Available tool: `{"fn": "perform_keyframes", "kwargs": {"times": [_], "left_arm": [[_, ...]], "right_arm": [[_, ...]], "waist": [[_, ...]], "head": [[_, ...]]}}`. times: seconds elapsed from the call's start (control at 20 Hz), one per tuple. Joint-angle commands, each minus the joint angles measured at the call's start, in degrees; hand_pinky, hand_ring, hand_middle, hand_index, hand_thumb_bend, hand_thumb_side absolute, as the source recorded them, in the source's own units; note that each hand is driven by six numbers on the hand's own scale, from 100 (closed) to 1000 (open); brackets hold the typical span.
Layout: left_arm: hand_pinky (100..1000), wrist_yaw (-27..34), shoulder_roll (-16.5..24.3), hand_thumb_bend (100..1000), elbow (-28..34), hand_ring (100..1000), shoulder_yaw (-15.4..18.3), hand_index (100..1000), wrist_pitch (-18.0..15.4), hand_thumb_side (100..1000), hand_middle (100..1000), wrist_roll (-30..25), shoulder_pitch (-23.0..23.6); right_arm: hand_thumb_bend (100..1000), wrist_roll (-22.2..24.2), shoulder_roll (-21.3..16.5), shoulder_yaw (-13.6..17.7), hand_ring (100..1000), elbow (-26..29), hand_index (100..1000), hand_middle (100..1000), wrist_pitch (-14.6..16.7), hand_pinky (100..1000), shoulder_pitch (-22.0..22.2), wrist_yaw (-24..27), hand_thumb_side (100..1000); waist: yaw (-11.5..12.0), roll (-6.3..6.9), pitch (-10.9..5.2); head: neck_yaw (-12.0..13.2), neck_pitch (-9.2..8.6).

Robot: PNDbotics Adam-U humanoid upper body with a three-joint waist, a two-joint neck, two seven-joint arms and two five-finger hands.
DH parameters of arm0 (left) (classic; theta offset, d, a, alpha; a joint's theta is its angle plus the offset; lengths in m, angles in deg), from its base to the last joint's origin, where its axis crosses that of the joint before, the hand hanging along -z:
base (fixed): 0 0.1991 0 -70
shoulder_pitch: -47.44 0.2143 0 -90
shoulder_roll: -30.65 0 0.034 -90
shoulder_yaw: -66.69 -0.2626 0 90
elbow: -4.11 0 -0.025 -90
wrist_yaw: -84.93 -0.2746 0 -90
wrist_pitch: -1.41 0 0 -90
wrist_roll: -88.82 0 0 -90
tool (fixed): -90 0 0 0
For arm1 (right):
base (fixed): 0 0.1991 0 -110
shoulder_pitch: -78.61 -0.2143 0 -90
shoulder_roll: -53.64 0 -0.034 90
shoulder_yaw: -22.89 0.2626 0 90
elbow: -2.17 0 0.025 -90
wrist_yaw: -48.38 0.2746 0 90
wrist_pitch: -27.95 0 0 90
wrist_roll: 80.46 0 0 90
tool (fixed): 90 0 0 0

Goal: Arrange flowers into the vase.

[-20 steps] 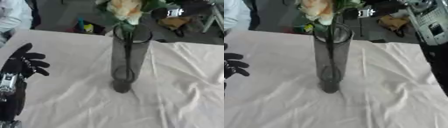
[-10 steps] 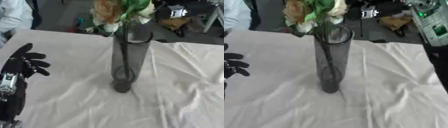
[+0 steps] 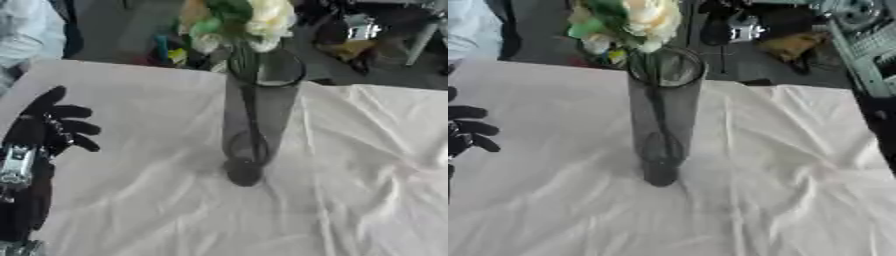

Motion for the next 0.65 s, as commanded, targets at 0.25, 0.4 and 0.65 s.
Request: {"fn": "perform_keyframes", "kwargs": {"times": [0.25,0.4,0.65], "left_arm": [[499,-0.15,0.42,100,1.04,613,-0.3,916,-0.18,1000,660,0.26,-0.34],[499,-0.24,0.42,100,1.04,613,-0.18,916,-0.23,1000,660,0.45,-0.32],[499,-0.37,0.34,100,1.04,614,0.07,915,-0.39,1000,660,0.88,-0.31]], "right_arm": [[691,-4.52,-5.0,4.21,866,7.38,1000,823,-1.49,805,3.03,2.86,1000],[554,-6.81,-6.11,6.24,852,10.9,997,811,-2.69,804,5.41,4.47,1000],[321,-10.8,-6.51,10.15,818,17.19,948,773,-5.49,790,9.23,8.28,1000]], "waist": [[-0.68,0.94,-1.67],[-0.97,1.38,-1.76],[-1.19,2.3,-1.88]], "head": [[0.23,0.04],[0.56,0.75],[1.81,2.05]]}}
